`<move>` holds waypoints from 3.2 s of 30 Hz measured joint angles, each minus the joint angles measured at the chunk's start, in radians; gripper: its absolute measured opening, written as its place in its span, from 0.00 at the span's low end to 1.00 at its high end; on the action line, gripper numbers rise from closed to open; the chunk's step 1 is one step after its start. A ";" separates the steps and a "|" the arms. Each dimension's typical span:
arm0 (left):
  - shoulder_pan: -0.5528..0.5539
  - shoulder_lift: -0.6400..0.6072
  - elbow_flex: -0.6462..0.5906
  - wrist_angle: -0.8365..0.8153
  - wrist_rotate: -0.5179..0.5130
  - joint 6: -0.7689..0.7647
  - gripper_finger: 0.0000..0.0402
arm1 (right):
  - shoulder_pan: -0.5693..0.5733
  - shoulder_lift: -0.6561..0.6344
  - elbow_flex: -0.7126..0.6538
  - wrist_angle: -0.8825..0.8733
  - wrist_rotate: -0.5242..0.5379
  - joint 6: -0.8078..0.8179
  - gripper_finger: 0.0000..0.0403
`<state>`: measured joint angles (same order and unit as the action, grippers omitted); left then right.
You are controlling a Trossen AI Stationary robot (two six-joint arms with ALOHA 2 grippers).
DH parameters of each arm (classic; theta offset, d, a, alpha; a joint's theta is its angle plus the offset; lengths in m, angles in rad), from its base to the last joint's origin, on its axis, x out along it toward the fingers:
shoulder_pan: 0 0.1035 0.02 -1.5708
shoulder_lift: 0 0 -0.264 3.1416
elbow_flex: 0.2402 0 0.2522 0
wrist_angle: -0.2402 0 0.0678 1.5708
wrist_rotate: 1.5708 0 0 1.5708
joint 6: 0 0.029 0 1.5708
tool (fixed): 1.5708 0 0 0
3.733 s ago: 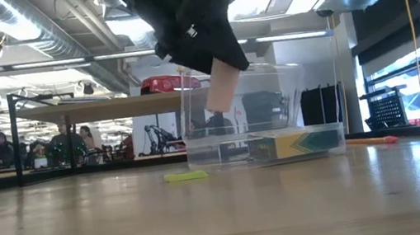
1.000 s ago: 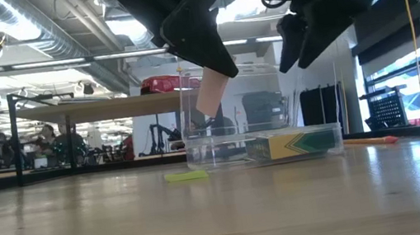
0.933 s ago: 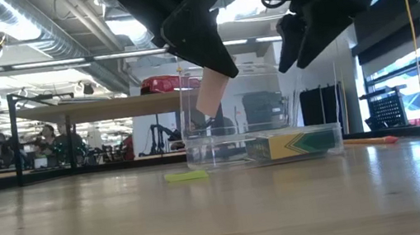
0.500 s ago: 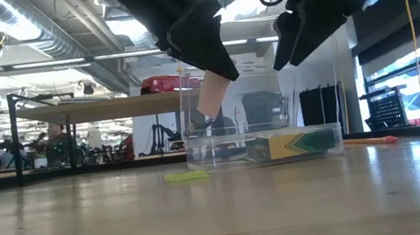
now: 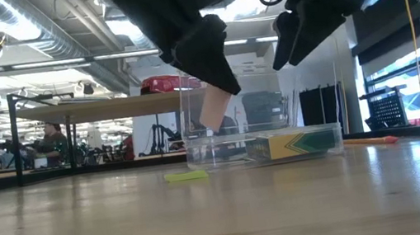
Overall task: Pack school essentials
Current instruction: Put the pink sticky note into the supply box, then put the green eraser into the supply box
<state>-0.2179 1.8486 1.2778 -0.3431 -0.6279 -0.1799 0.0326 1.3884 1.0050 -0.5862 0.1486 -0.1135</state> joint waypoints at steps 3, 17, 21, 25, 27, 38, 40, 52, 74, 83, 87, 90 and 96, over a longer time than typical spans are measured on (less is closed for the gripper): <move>0.007 0.016 0.000 -0.004 0.015 0.000 0.79 | 0.000 0.000 0.000 0.001 0.000 0.004 0.92; 0.027 0.026 0.001 0.003 0.017 0.000 0.79 | 0.000 0.000 0.000 0.010 -0.001 0.003 0.92; 0.028 0.026 0.001 0.003 0.017 0.000 0.79 | 0.000 0.000 0.000 0.015 -0.001 0.003 0.92; 0.028 0.026 0.001 0.003 0.017 0.000 0.79 | 0.000 0.000 0.000 0.019 -0.002 0.003 0.92; 0.028 0.026 0.001 0.003 0.016 0.000 0.79 | 0.000 0.000 0.000 0.019 -0.002 0.003 0.92; 0.028 0.026 0.001 0.003 0.016 0.000 0.79 | 0.000 0.000 0.000 0.019 -0.002 0.003 0.92; 0.028 0.026 0.001 0.003 0.016 0.000 0.79 | 0.000 0.000 0.000 0.019 -0.002 0.003 0.92; 0.035 0.025 0.001 -0.013 0.062 -0.009 0.79 | 0.000 0.000 0.000 0.019 -0.002 0.003 0.92; 0.037 0.025 0.001 -0.035 0.059 0.004 0.99 | 0.000 0.000 0.000 0.020 -0.002 0.003 0.92; 0.037 0.025 0.001 -0.039 0.059 0.003 0.99 | 0.000 0.000 0.000 0.020 -0.002 0.003 0.92; 0.037 0.025 0.001 -0.039 0.059 0.003 0.99 | 0.000 0.000 0.000 0.020 -0.002 0.003 0.92; 0.035 0.022 0.001 -0.040 0.059 0.004 0.99 | 0.000 0.000 0.000 0.020 -0.002 0.003 0.92; 0.033 -0.002 0.000 -0.046 0.060 0.007 0.99 | 0.000 0.000 0.000 0.022 -0.002 0.003 0.92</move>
<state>-0.1844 1.8470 1.2781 -0.3889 -0.5674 -0.1729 0.0326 1.3884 1.0054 -0.5640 0.1467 -0.1101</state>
